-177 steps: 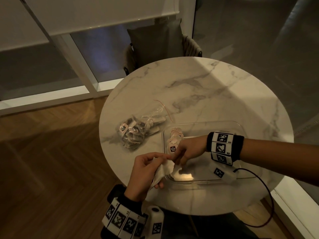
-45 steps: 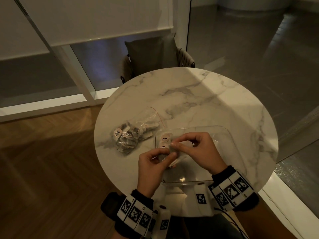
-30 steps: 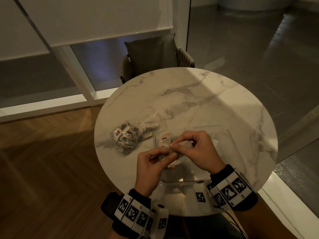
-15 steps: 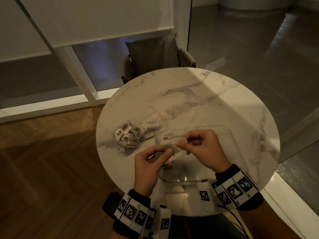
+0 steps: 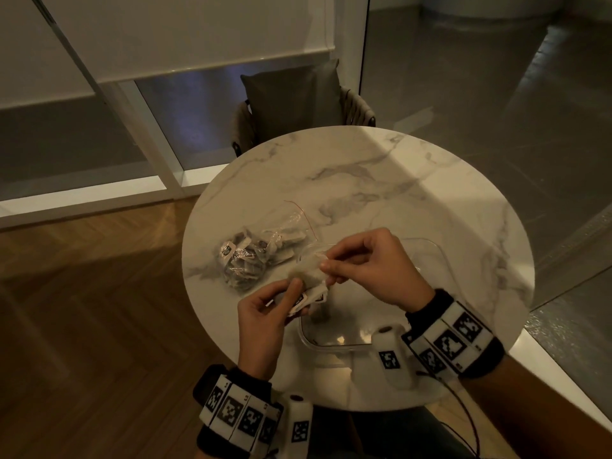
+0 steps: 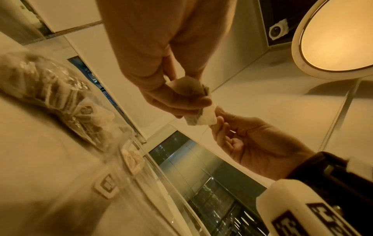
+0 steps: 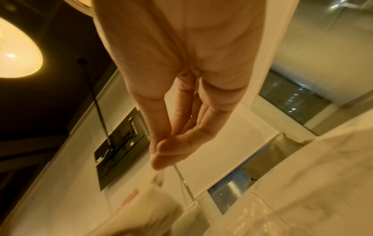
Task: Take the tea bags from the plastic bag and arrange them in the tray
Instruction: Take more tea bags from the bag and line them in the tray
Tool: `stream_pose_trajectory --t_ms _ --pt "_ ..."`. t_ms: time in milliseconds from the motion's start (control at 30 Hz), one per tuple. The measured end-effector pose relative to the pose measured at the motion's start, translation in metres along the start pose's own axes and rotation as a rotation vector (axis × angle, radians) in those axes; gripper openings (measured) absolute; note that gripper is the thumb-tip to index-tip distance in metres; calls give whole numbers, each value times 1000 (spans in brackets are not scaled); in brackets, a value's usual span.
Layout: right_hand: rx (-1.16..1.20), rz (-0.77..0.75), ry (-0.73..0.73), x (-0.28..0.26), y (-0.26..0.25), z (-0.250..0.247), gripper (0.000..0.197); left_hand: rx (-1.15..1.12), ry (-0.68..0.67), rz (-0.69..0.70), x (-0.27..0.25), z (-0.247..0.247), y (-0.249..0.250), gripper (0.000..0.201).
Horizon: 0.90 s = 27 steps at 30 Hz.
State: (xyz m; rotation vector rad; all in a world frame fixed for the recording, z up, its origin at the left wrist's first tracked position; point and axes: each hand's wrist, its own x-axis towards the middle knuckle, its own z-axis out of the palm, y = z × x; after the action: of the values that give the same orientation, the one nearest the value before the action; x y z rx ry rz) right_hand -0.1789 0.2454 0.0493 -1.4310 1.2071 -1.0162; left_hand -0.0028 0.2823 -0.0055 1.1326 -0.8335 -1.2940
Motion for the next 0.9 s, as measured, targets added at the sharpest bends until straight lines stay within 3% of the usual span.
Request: stream_pose_trajectory --t_ms 200,333,467,567,667,767,900 --pt "-510 -69 -184 37 -19 -9 11 69 88 -29 1 -34 -3 19" --pt "-946 59 -563 58 0 1 12 6 171 -50 1 -44 -2 21" --pt "-985 198 -826 64 24 20 12 -32 170 -42 2 -46 1 25" --pt "-956 214 -847 70 38 32 15 -30 159 -33 3 -45 3 24" --pt "-974 212 -792 77 47 34 12 -45 153 -20 3 -46 5 22" --pt "-1021 168 -735 83 48 32 22 -64 156 -14 5 -50 6 24" --pt "-1058 121 -707 85 49 31 12 -70 152 -18 7 -51 3 26"
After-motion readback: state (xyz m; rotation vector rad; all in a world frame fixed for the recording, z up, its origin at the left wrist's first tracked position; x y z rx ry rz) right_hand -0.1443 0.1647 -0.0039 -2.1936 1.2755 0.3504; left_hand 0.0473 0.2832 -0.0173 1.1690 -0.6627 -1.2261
